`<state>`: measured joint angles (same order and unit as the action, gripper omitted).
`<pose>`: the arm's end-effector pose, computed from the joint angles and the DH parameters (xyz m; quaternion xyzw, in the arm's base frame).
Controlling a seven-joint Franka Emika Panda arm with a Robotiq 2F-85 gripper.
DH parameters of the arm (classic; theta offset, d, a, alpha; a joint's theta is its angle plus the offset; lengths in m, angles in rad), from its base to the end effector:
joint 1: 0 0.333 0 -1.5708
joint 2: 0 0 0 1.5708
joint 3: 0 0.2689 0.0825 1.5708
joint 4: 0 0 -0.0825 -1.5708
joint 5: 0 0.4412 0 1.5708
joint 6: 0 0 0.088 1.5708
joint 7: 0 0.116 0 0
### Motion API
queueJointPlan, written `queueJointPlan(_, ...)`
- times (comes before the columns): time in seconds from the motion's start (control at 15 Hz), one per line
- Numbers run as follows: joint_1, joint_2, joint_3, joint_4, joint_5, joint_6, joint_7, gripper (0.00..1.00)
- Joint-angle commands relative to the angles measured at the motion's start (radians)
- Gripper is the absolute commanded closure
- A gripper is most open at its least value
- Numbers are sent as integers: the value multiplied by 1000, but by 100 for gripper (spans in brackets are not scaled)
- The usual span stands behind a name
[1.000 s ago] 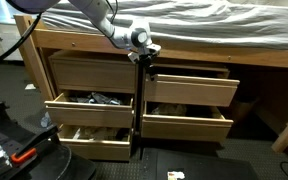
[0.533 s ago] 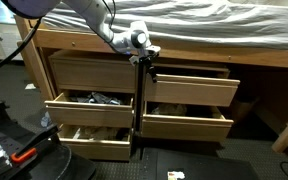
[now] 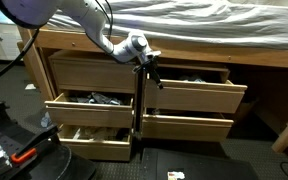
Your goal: Close the top left drawer then open the top right drawer fully
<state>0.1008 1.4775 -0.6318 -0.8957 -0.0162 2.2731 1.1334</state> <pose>0.7347 -0.2265 -0.0106 0.8048 -0.5018 0.1409 0.2840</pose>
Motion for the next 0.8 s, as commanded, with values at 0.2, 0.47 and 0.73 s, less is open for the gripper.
queueJointPlan(0.2,10,1,-11,-32,-99,-80,105,0)
queueJointPlan(0.47,19,-15,-15,-51,-92,-43,134,0)
queueJointPlan(0.73,83,-53,-68,-143,-104,120,321,0)
